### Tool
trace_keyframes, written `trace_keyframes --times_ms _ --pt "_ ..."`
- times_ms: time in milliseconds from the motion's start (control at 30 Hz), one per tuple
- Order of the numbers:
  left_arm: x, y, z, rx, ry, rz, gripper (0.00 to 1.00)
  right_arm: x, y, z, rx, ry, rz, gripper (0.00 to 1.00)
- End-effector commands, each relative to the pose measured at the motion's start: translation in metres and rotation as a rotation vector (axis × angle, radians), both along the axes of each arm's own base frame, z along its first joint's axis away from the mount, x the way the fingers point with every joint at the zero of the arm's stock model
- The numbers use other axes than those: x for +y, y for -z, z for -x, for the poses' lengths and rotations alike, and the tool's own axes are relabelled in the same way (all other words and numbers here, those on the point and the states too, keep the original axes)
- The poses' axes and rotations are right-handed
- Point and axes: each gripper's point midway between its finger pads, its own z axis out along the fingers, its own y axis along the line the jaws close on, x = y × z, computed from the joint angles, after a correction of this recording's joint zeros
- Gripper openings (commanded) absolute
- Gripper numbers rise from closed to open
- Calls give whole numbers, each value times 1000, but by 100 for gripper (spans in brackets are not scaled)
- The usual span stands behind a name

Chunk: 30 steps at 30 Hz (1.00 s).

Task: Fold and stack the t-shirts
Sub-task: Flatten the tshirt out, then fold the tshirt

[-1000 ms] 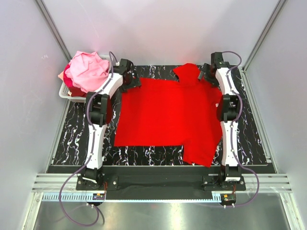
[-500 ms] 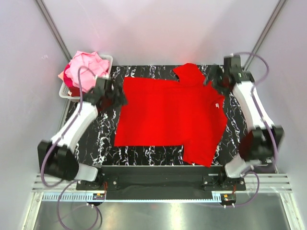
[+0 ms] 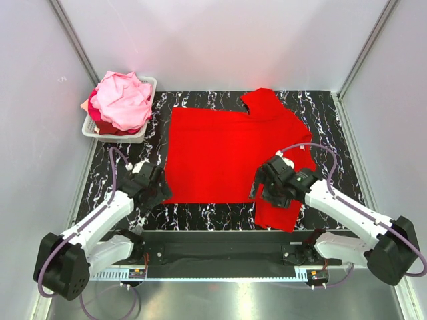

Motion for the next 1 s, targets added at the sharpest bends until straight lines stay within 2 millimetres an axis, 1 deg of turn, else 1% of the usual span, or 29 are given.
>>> trace_keyframes --times_ms 0,33,67,100,167,233,267,333,400,433,467,500,533,567,600,633,700,733,800,833,900,967 --pt "8 1 -16 -88 -103 -23 80 -3 -16 -5 -67 93 5 96" --pt "9 3 -17 -93 -105 -25 80 -5 -17 -4 -72 97 6 96" --pt "8 8 -17 -92 -95 -28 79 -11 -20 -2 -88 108 12 97" --pt "7 8 -22 -112 -99 -22 78 -14 -21 -1 -92 117 13 98" --pt "7 13 -24 -113 -88 -31 75 -22 -23 2 -112 150 10 100" --pt "9 16 -28 -124 -98 -46 70 -27 -21 6 -110 173 9 100" --pt "10 20 -28 -115 -94 -56 69 -35 -20 10 -103 186 32 100" --pt "10 21 -34 -133 -89 -63 60 -44 -17 13 -97 217 66 100" --pt "8 22 -40 -142 -78 -67 43 -53 -13 18 -74 231 106 100" --pt "8 22 -41 -148 -74 -68 22 -55 -9 21 -59 240 115 100" --pt "7 21 -43 -156 -74 -67 14 -53 -4 24 -36 239 119 100" --pt "7 19 -44 -162 -71 -65 9 -50 1 26 -14 230 109 100" --pt "6 15 -46 -170 -69 -63 2 -44 12 36 49 208 89 100" --pt "5 10 -49 -186 -71 -58 0 -36 20 37 73 197 68 100" --pt "7 7 -47 -182 -70 -63 0 -33 27 42 105 197 57 100" --pt "5 -4 -52 -209 -67 -54 0 -28 41 51 157 207 30 98" --pt "8 -12 -50 -214 -69 -63 0 -25 53 56 182 227 -14 93" --pt "7 -23 -52 -243 -70 -52 0 -30 65 61 196 268 -9 91" --pt "9 -29 -50 -250 -71 -50 0 -40 68 60 170 326 -13 88" --pt "8 -36 -51 -270 -75 -41 0 -49 68 60 149 366 6 82" --pt "9 -40 -50 -274 -76 -38 0 -61 67 57 134 423 25 79" --pt "9 -44 -49 -282 -75 -35 0 -67 67 55 122 449 22 78"
